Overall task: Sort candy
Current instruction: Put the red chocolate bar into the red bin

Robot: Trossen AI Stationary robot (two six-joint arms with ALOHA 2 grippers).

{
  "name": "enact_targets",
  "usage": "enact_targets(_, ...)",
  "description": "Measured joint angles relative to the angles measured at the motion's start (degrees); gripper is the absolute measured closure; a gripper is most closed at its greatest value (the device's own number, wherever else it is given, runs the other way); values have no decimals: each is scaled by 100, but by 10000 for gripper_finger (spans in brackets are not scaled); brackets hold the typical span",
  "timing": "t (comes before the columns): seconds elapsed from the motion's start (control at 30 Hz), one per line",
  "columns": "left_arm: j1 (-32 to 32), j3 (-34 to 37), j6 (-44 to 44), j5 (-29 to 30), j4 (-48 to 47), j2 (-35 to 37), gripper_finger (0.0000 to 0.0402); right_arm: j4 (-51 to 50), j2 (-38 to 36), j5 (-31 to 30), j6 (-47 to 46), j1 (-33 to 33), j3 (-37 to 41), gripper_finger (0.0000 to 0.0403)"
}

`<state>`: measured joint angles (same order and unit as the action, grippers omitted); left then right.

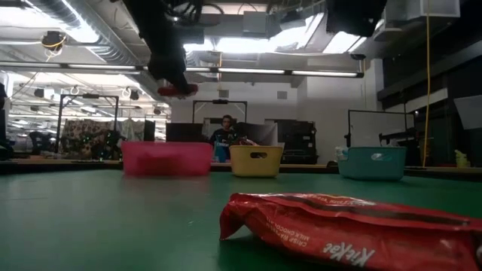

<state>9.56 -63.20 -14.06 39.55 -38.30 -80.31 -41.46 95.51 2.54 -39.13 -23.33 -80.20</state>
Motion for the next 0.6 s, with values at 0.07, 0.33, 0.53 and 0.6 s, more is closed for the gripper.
enact_targets(0.07, 210, 0, 18, -14, 4, 3, 330, 155, 2, -72, -110, -145, 0, 228)
enact_targets(0.33, 706, 0, 493, -332, 11, 4, 330, 466, 2, -608, -638, -614, 0, 228)
enact_targets(0.53, 957, 0, 649, -328, 13, 4, 330, 455, 1, -760, -714, -755, 0, 228)
enact_targets(0.6, 1009, 0, 702, -328, 13, 4, 330, 455, 1, -766, -713, -742, 0, 228)
